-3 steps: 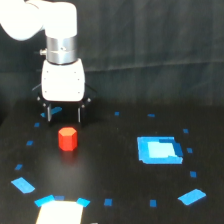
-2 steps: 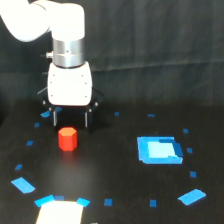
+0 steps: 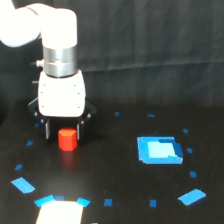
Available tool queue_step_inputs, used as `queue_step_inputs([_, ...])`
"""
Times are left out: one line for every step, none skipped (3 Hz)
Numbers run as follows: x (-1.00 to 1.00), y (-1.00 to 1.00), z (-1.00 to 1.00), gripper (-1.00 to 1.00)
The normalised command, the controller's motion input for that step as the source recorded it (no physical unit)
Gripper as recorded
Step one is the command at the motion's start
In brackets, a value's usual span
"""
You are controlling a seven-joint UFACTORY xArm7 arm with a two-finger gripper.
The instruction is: Pick up the red object from the table
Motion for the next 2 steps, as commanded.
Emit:
queue_step_inputs([0.11, -0.05, -0.04, -1.00])
queue_step_inputs([-0.38, 0.09, -0.51, -1.00])
